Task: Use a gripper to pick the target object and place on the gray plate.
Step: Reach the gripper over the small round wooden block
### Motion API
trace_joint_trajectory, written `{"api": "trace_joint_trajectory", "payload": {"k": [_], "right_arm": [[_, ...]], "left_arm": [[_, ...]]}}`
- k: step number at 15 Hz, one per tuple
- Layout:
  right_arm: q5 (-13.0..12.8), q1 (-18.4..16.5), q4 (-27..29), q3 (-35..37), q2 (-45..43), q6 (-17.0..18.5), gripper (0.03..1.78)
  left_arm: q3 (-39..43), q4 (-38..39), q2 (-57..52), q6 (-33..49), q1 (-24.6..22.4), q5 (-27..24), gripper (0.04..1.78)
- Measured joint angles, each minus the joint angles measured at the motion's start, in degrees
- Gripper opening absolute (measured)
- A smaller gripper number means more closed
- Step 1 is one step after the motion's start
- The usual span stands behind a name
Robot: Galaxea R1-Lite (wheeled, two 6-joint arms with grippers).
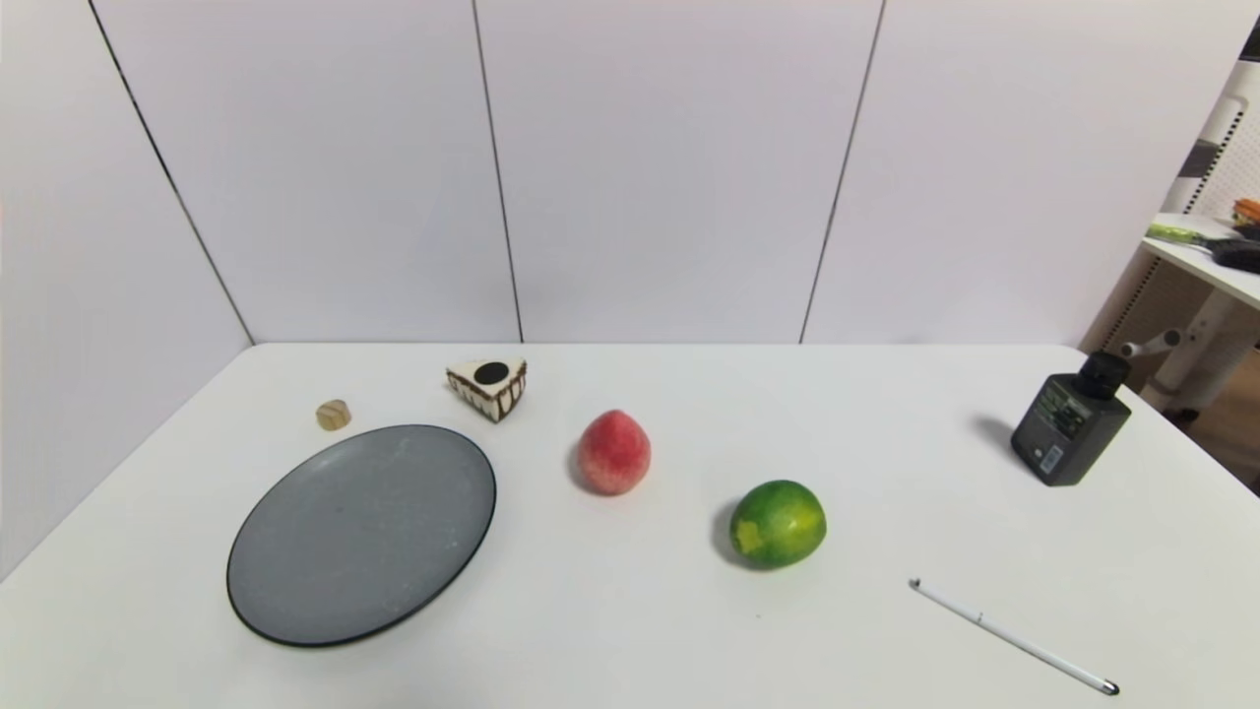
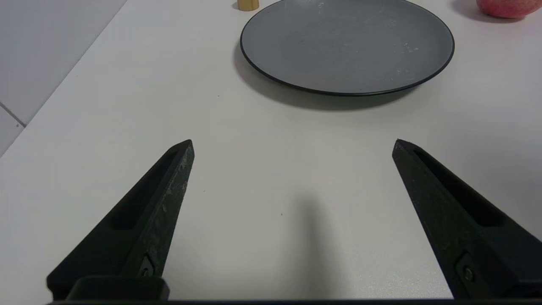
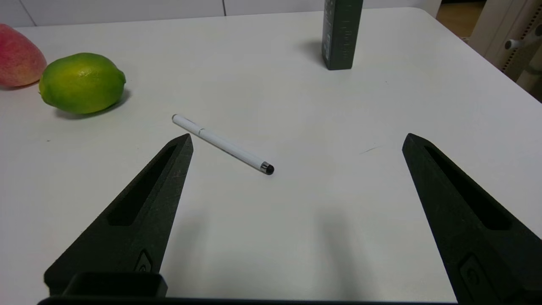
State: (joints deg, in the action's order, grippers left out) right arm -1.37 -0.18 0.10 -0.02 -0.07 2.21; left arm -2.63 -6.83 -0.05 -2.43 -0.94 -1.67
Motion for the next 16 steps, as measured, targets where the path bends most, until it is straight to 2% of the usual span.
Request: {"api": "trace_joint_trajectory", "payload": {"k": [10,16], "right_arm": [[-0.01,0.00,0.00,0.02,0.00,-0.01,1.71],[-0.01,0.00,0.00,0.02,0.00,-0.04,1.71]], "left_arm": [[0.00,0.00,0.00,0.17,0.00,0.11,1.69],[-1.16,-0.33,2.35,1.22,0.00,2.11,1.69]]}}
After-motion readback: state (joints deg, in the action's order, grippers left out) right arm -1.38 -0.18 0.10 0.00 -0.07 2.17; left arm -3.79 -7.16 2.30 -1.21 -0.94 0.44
